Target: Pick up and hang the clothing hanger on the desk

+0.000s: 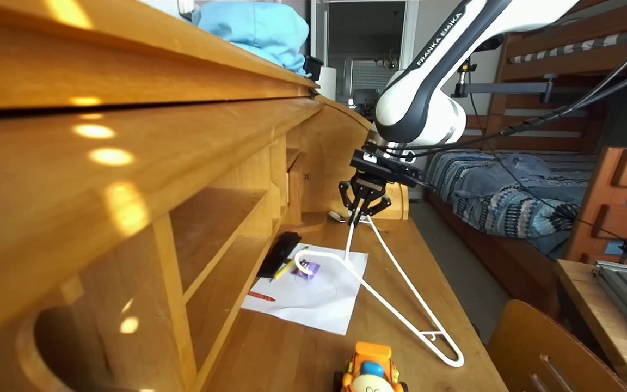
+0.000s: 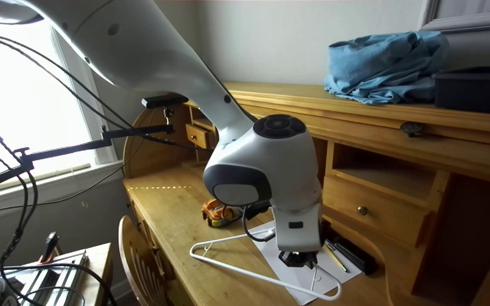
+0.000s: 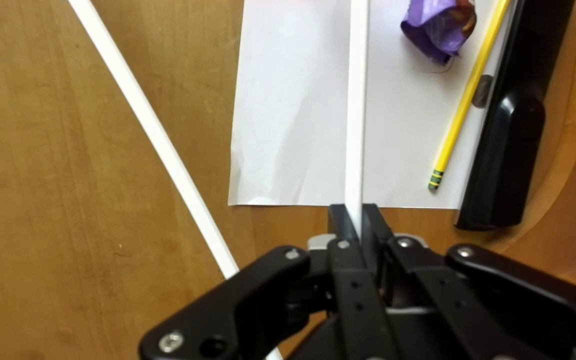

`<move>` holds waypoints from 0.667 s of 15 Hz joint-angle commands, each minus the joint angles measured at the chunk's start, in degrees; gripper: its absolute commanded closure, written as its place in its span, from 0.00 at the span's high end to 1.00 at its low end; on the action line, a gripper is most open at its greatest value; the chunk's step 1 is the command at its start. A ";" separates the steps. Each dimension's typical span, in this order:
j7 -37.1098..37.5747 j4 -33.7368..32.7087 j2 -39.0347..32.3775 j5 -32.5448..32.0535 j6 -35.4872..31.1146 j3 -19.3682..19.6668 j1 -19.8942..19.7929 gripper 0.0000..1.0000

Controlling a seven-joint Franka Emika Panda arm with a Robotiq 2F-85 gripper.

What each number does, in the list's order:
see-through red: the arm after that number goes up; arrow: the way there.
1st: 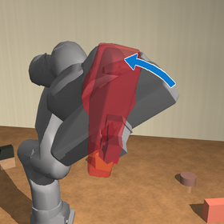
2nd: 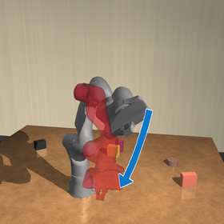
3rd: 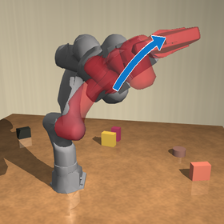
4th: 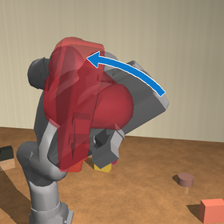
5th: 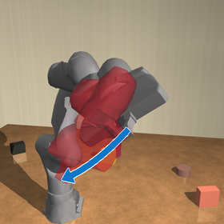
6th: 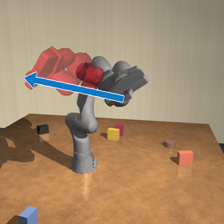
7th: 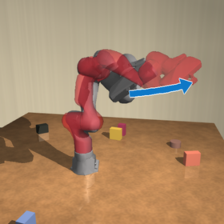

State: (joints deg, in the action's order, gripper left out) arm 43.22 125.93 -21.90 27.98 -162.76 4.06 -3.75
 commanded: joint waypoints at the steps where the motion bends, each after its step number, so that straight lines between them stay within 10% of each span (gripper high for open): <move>1: 0.43 2.36 2.00 1.30 -1.65 -0.34 0.19 0.02; 10: 0.56 7.46 6.76 1.89 -4.44 -0.14 -0.12 0.02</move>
State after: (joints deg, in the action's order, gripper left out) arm 43.52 129.73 -18.91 27.98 -164.74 4.09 -3.76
